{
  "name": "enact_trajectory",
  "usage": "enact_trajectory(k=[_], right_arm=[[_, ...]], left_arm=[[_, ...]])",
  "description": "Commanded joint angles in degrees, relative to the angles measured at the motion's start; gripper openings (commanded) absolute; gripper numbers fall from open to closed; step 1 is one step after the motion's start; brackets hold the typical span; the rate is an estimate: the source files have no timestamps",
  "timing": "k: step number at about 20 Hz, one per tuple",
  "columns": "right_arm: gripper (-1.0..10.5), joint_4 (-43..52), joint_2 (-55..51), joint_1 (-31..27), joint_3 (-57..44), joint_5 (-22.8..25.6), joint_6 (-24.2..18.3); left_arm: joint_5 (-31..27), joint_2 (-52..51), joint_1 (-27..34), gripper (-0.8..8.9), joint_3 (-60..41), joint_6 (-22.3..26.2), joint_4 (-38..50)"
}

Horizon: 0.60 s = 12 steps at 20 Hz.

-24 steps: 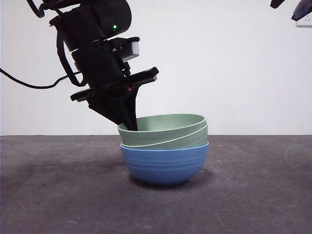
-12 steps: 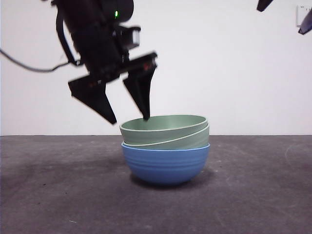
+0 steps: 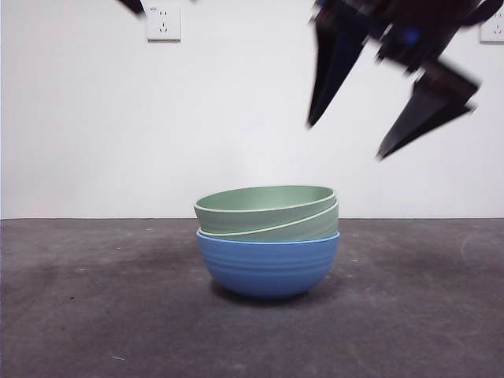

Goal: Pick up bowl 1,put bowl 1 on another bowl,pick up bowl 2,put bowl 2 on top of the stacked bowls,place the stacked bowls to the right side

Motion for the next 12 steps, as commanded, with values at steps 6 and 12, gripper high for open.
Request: enact_trajectory(k=[6,12], right_arm=[[4.4,5.6,16.1,-0.8,0.0,-2.6,1.6],[3.1,7.0,20.3,-0.8,0.0,-4.7,2.0]], left_arm=[[-0.8,-13.6,-0.2,4.09,-0.1,-0.4,-6.2],[-0.9,-16.2,-0.2,4.09,-0.1,-0.4,-8.8]])
